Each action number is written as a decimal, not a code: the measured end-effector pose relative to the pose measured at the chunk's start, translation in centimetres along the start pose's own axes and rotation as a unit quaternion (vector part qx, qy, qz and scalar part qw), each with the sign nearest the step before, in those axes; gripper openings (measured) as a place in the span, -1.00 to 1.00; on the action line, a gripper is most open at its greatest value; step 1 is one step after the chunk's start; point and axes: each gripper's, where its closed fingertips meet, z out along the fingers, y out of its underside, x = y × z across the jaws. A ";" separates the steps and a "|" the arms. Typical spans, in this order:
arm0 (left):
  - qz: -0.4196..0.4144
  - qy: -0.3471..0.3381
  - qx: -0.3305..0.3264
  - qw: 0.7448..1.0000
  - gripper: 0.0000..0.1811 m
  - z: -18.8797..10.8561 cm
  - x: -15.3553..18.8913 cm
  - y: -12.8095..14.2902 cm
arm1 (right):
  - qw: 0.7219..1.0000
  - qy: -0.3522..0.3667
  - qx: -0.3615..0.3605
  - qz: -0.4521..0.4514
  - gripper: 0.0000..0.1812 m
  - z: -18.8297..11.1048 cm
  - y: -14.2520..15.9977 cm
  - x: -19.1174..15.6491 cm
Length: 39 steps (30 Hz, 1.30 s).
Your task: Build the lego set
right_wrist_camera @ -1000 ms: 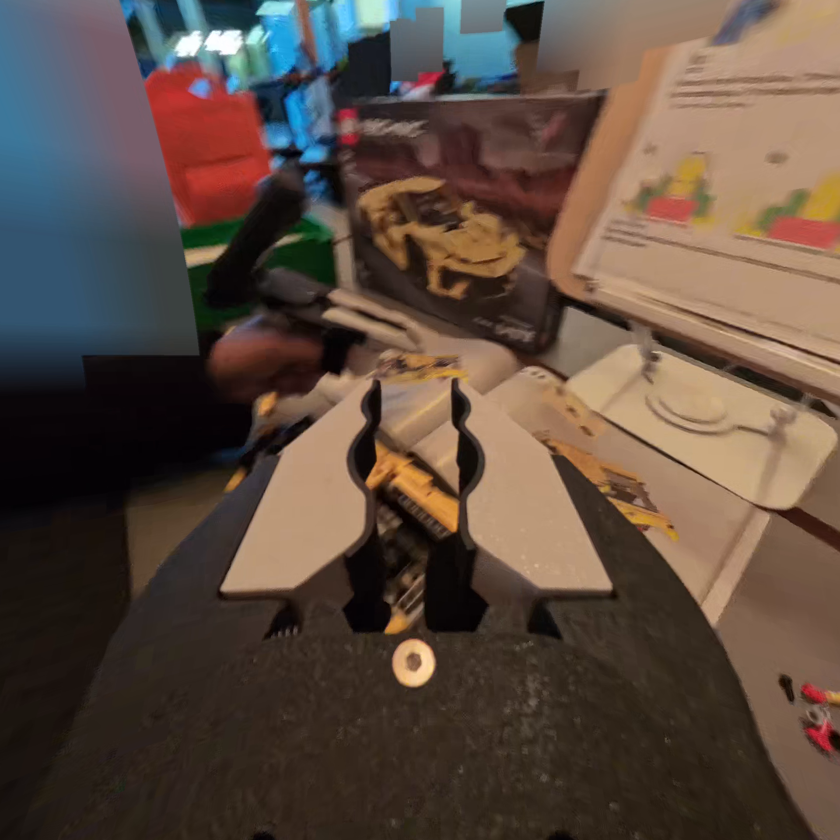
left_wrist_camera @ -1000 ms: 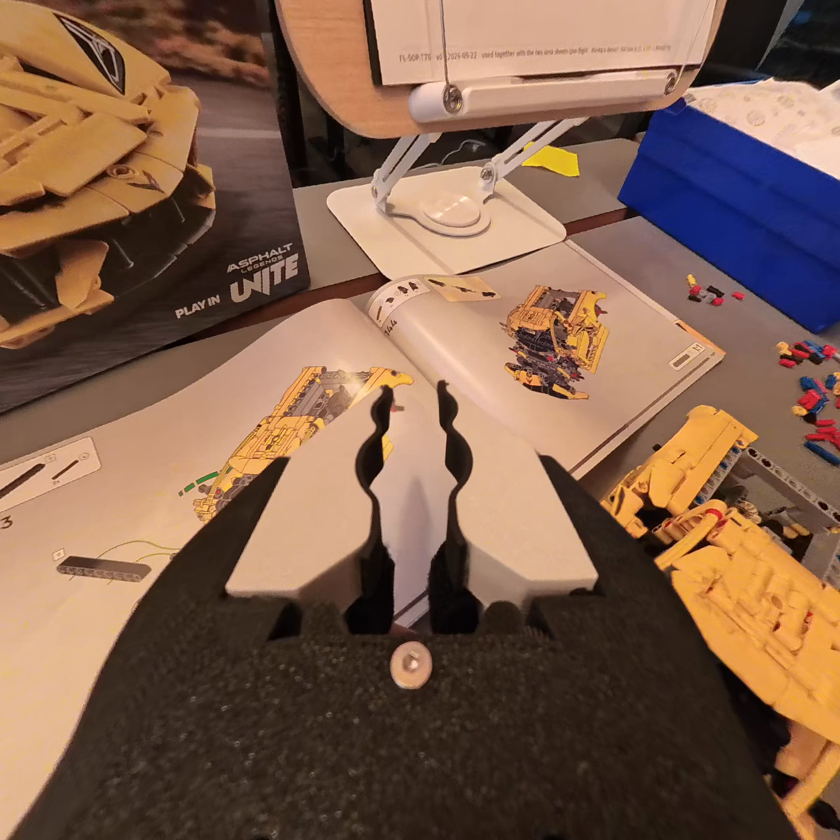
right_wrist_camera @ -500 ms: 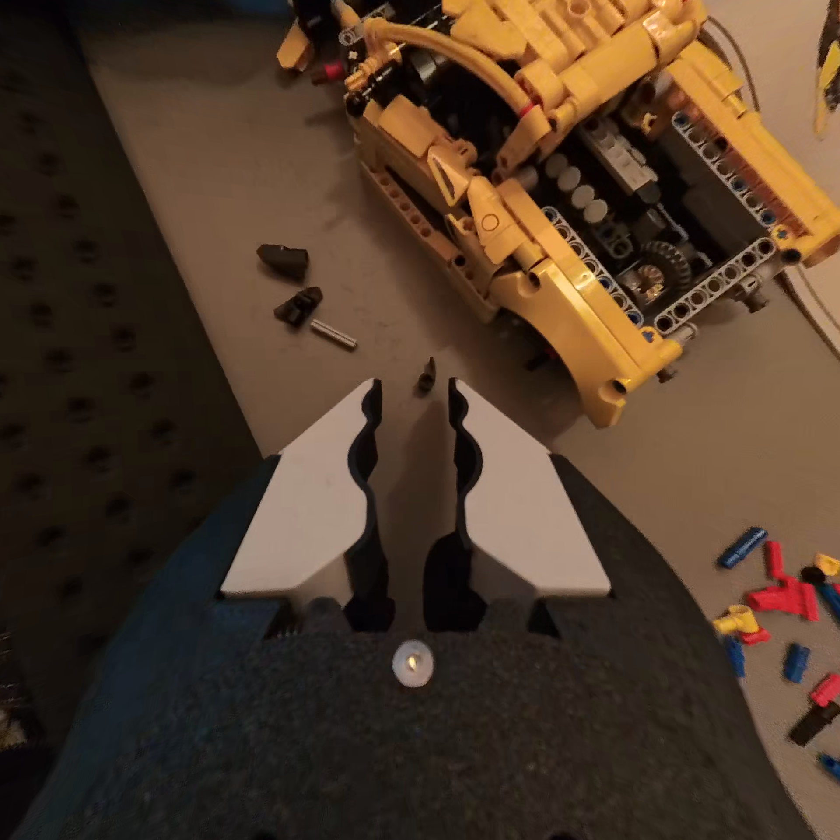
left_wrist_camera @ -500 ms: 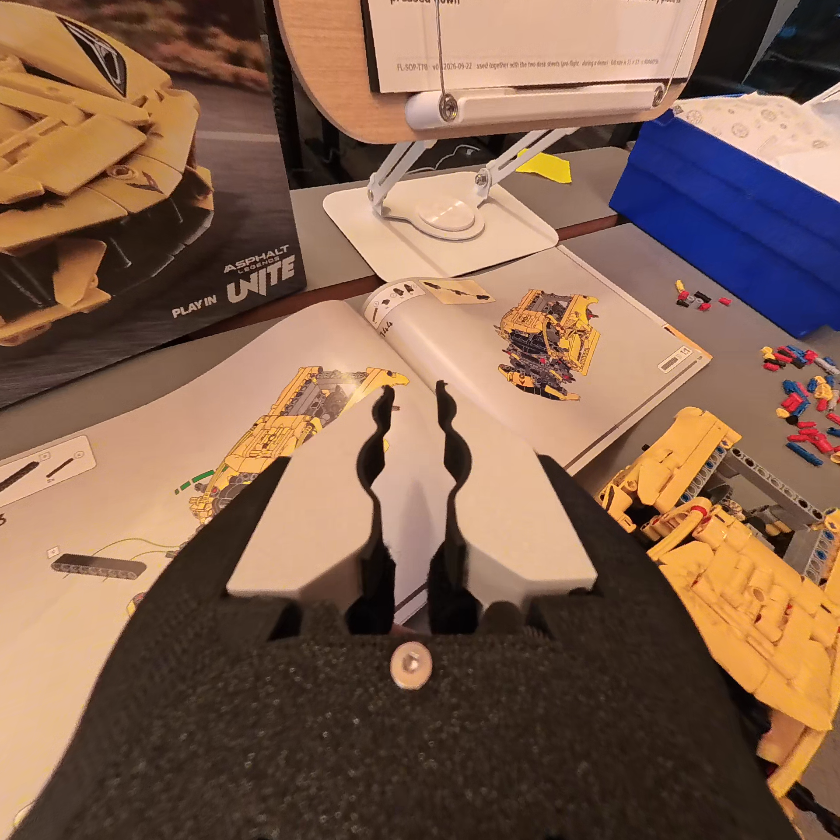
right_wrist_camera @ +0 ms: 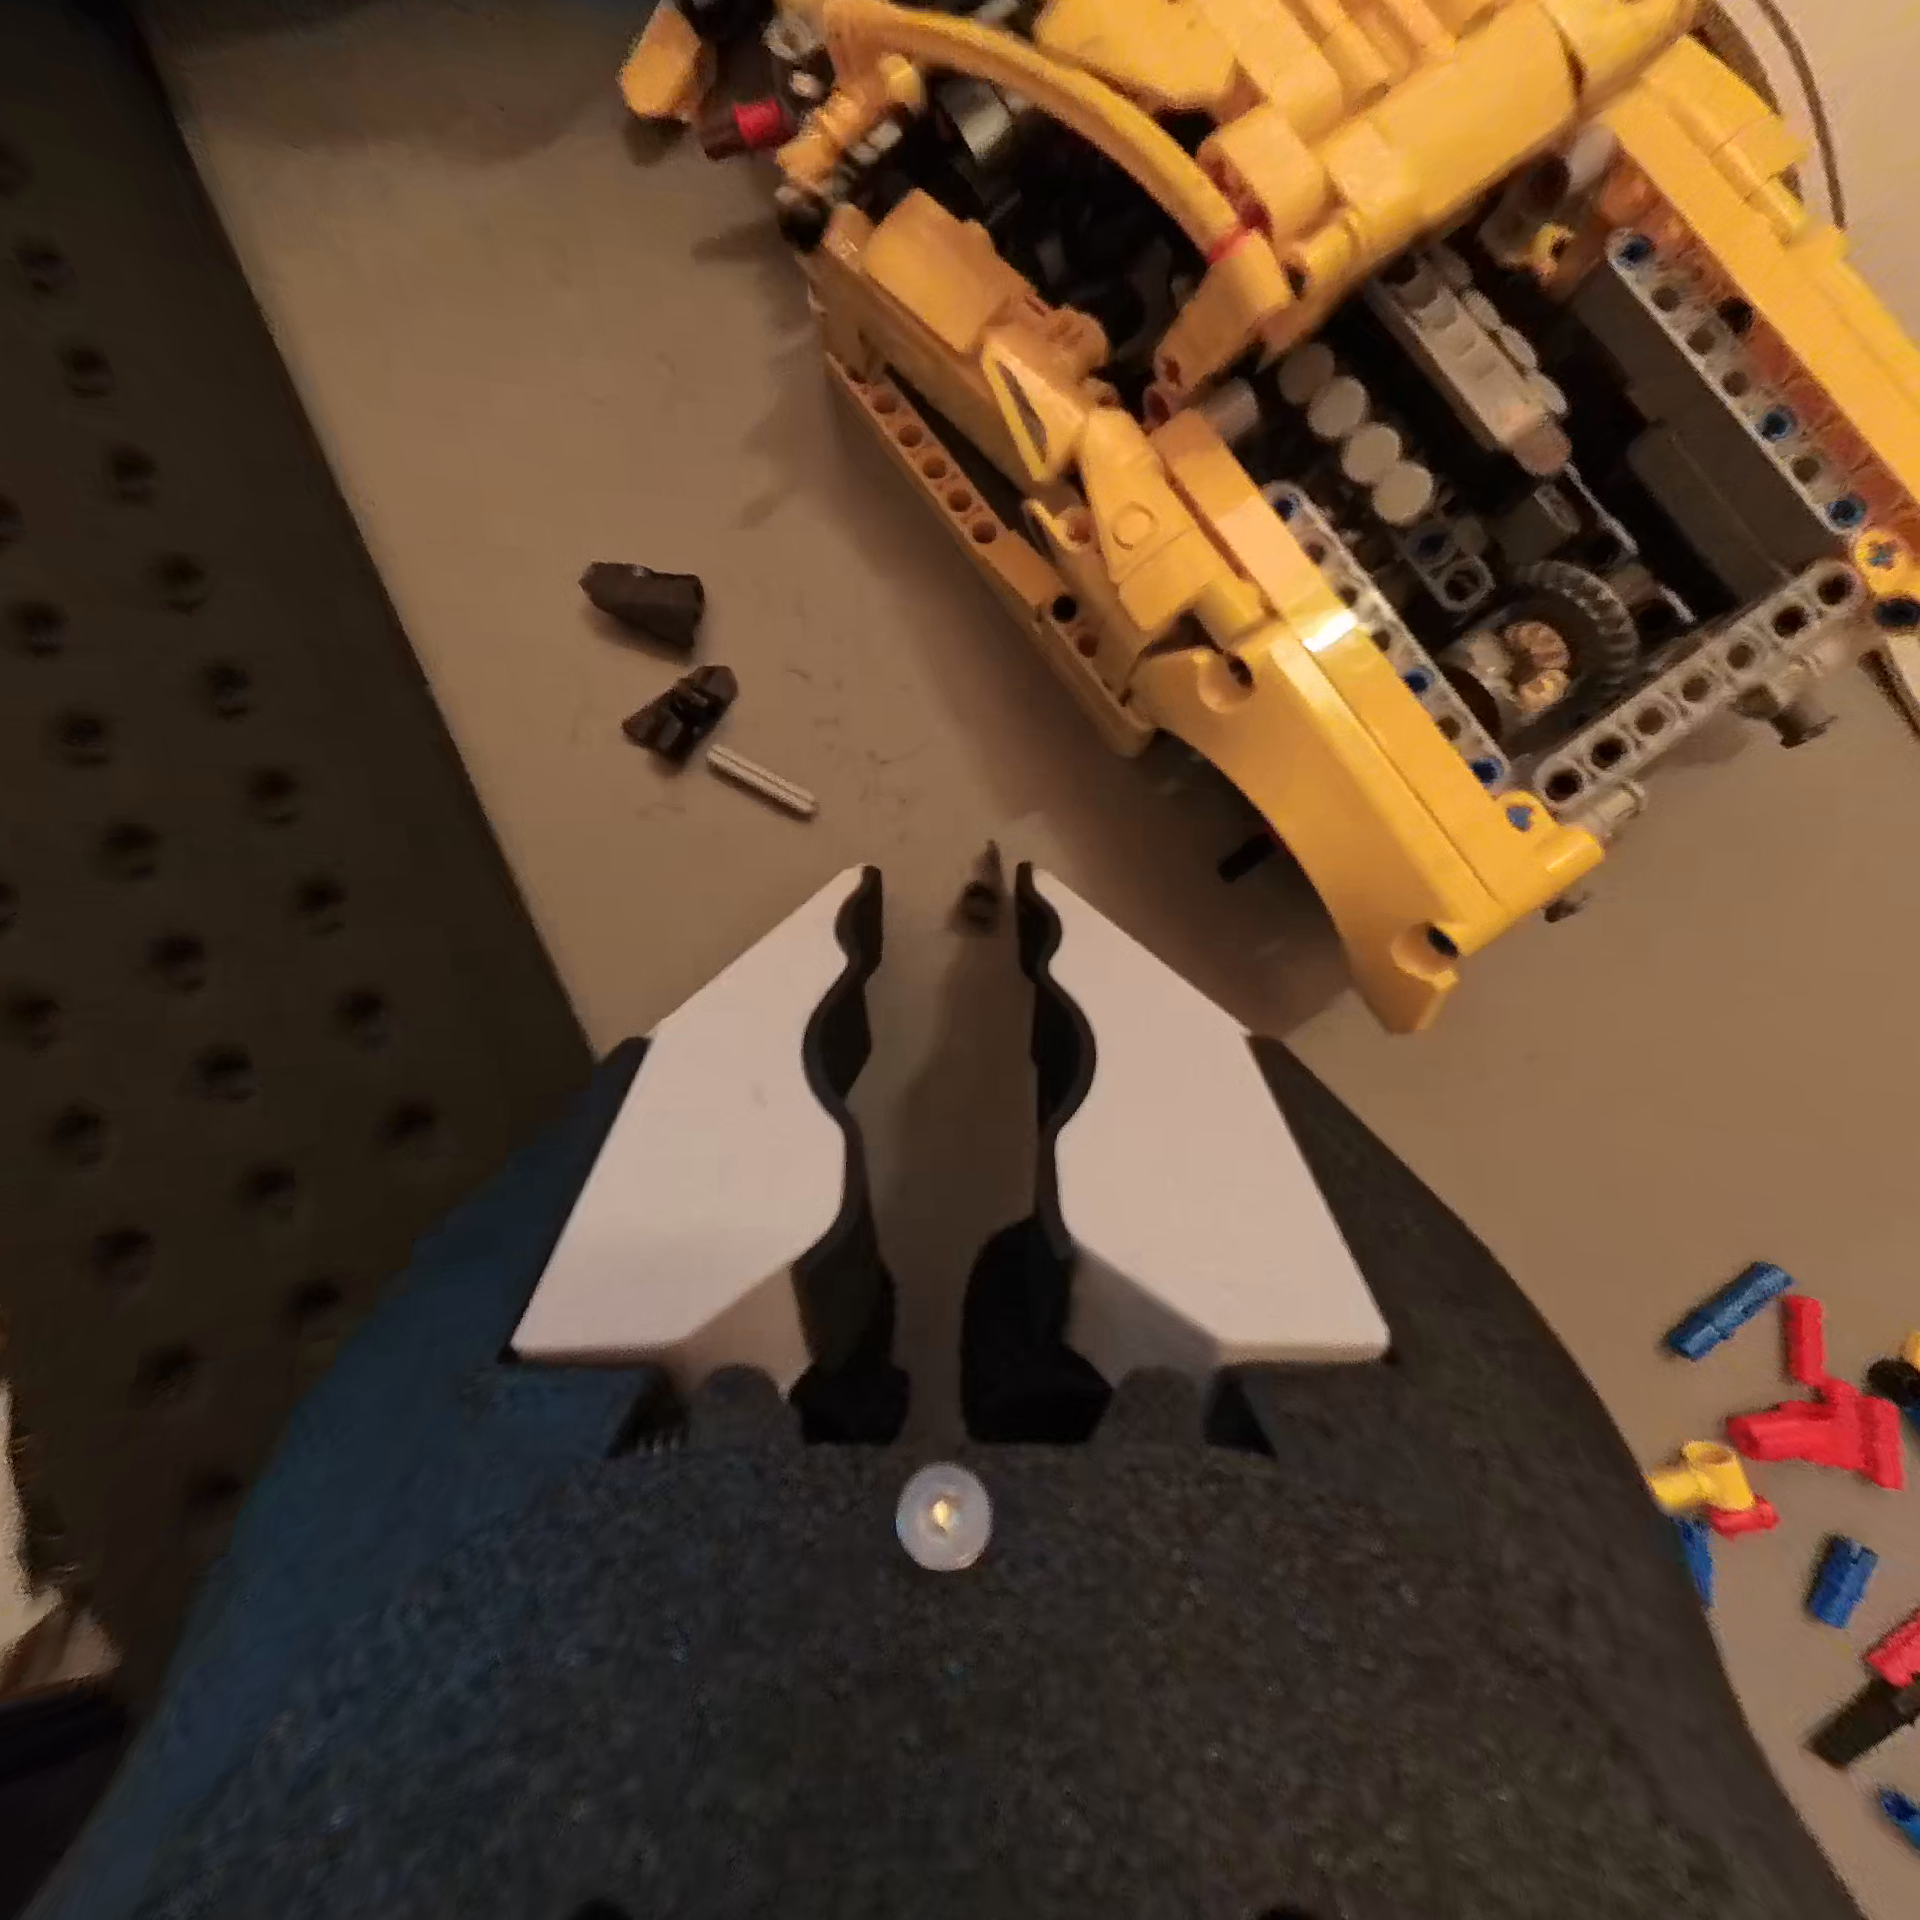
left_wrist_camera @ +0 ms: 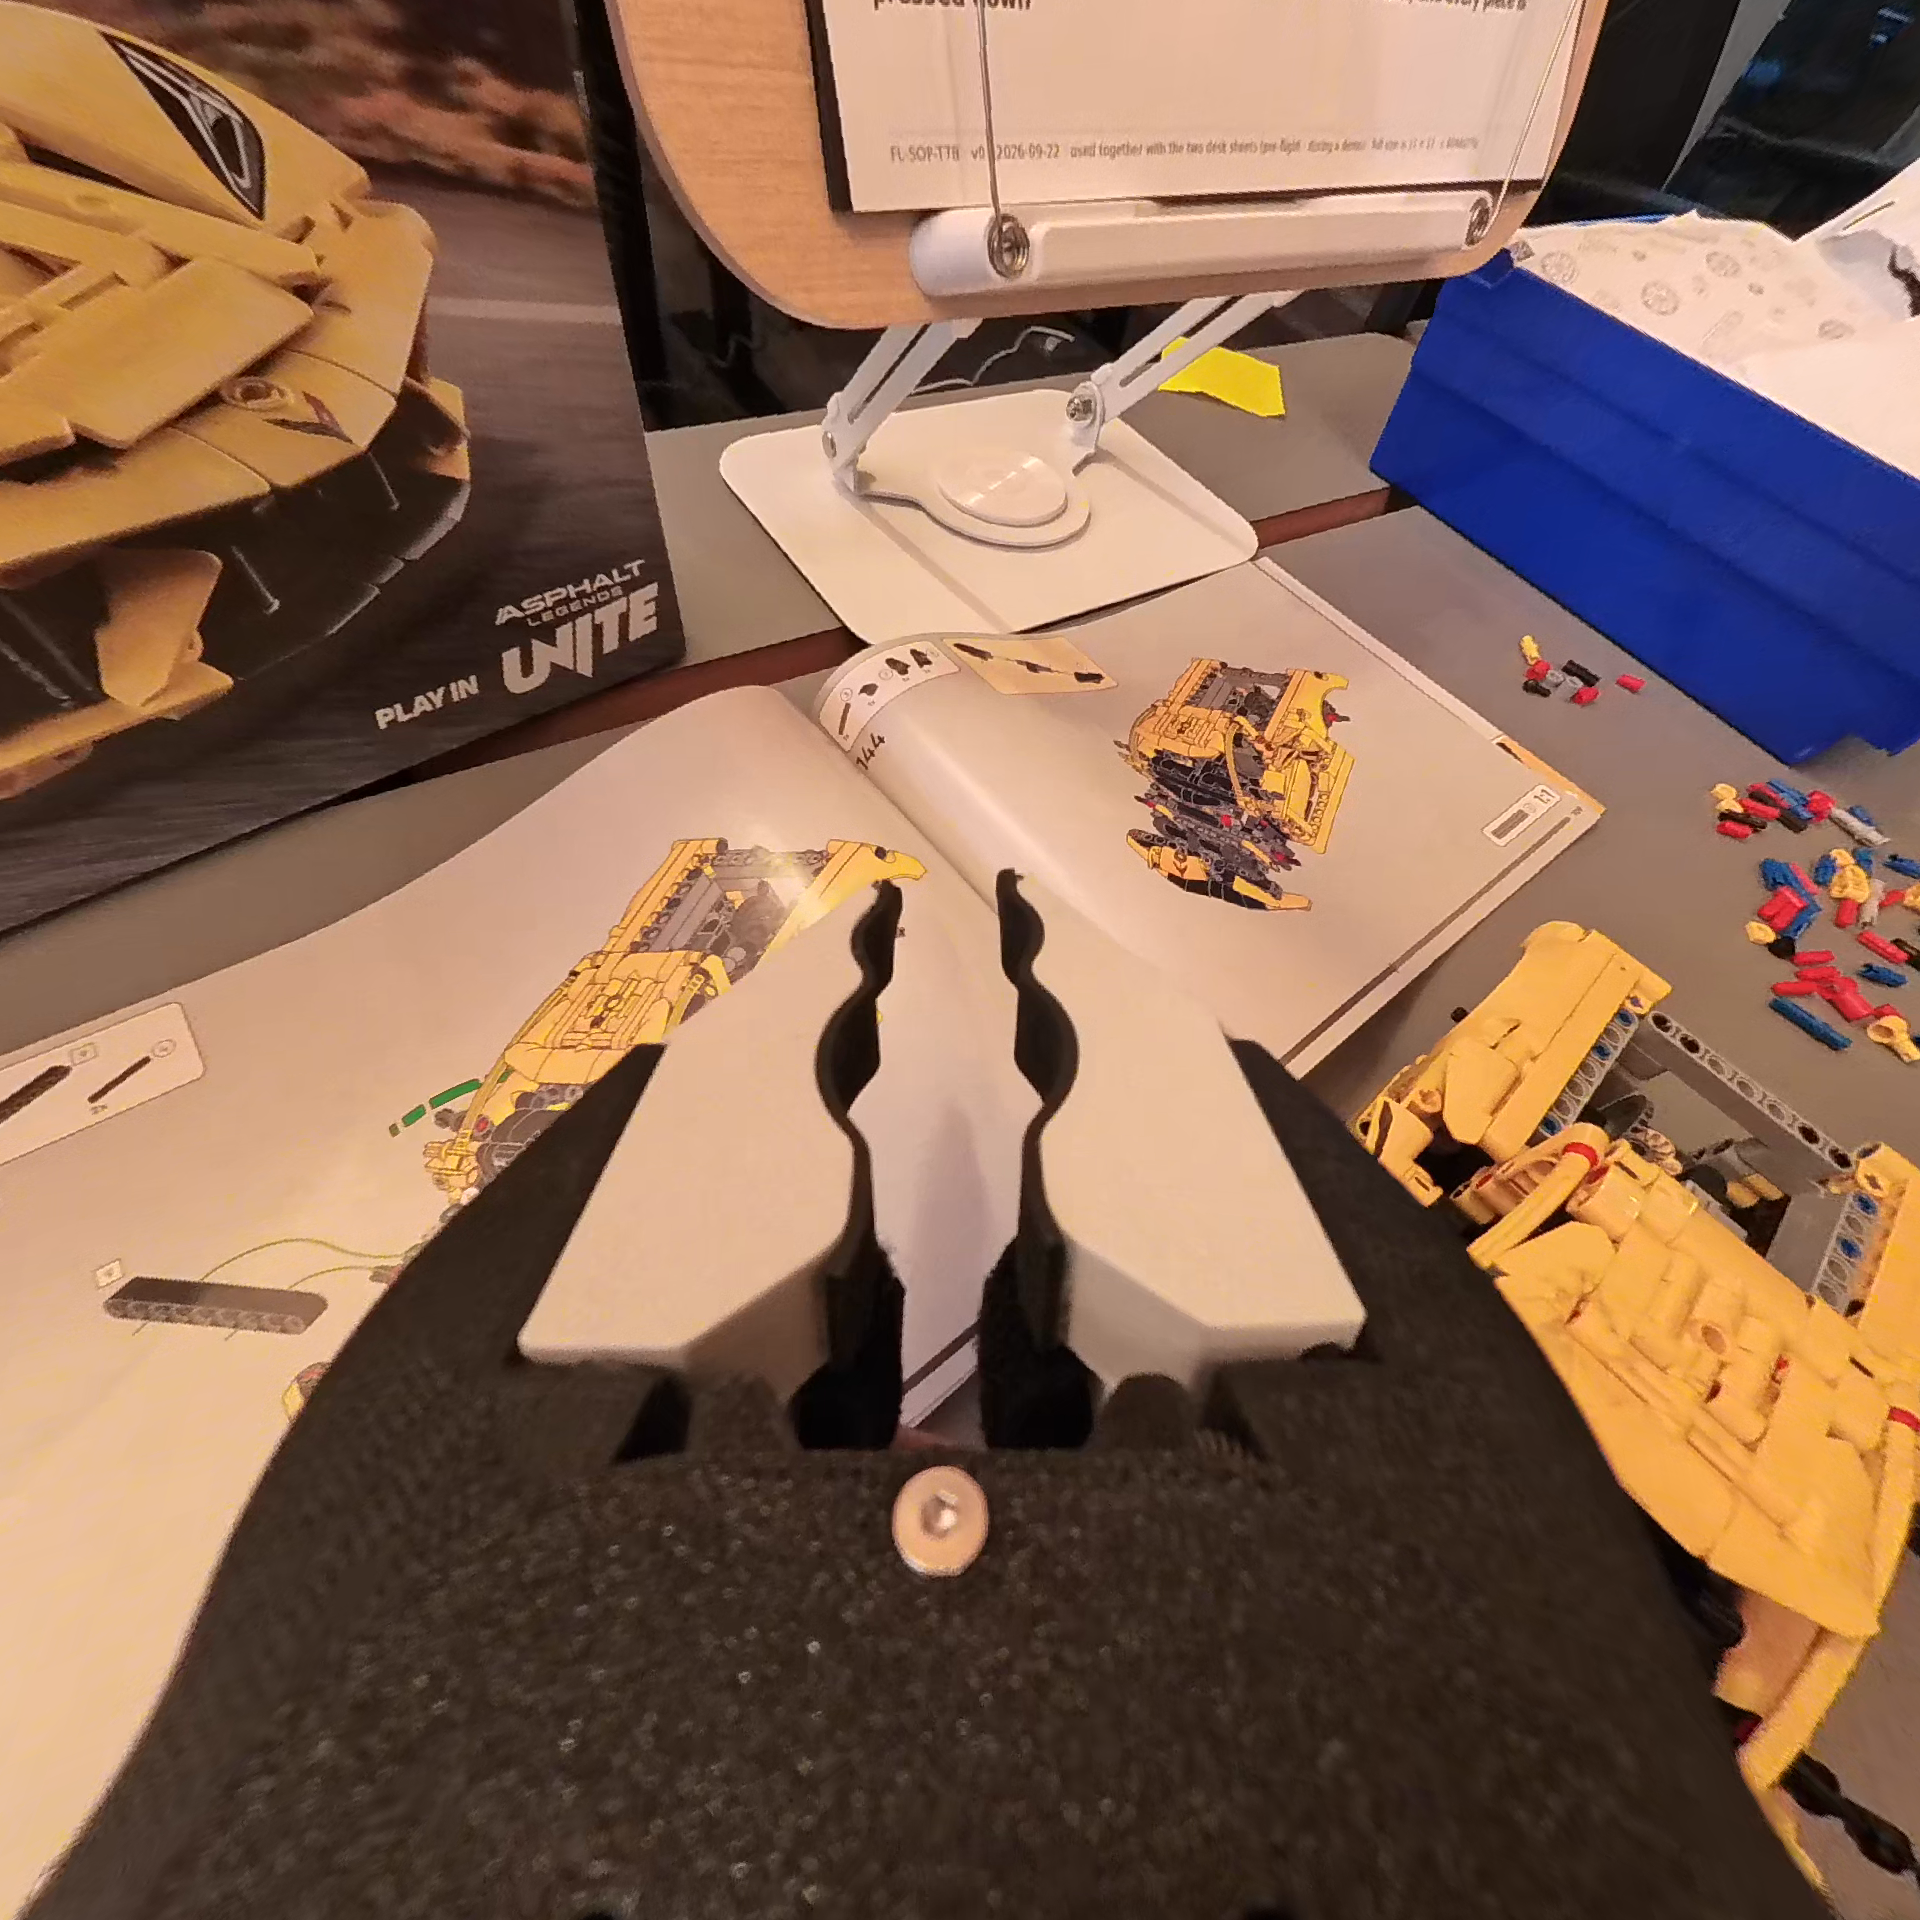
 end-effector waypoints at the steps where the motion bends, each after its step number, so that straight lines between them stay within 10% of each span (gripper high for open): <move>1: 0.001 -0.001 0.000 1.000 -0.79 0.0 0.0 0.0 | 1.000 -0.023 0.006 -0.010 -0.71 -0.1 -0.4 -0.9; 14: 0.014 0.017 0.003 1.000 -0.79 -0.1 0.8 -0.1 | 0.969 -0.107 0.089 -0.205 -0.81 0.5 -2.2 -4.1; 22: 0.061 0.176 0.039 0.982 -0.79 -2.2 6.6 -1.7 | 0.970 -0.111 0.061 -0.206 -0.96 1.8 -1.4 -3.6; 31: 0.060 0.533 -0.028 0.843 -0.73 -10.8 17.0 0.6 | 0.975 -0.085 0.128 -0.162 -0.97 -2.3 -5.1 -2.3; 39: 0.138 0.566 -0.098 0.807 -0.74 -12.1 21.1 4.8 | 0.959 -0.128 0.242 -0.069 -0.97 -7.3 -10.2 -0.5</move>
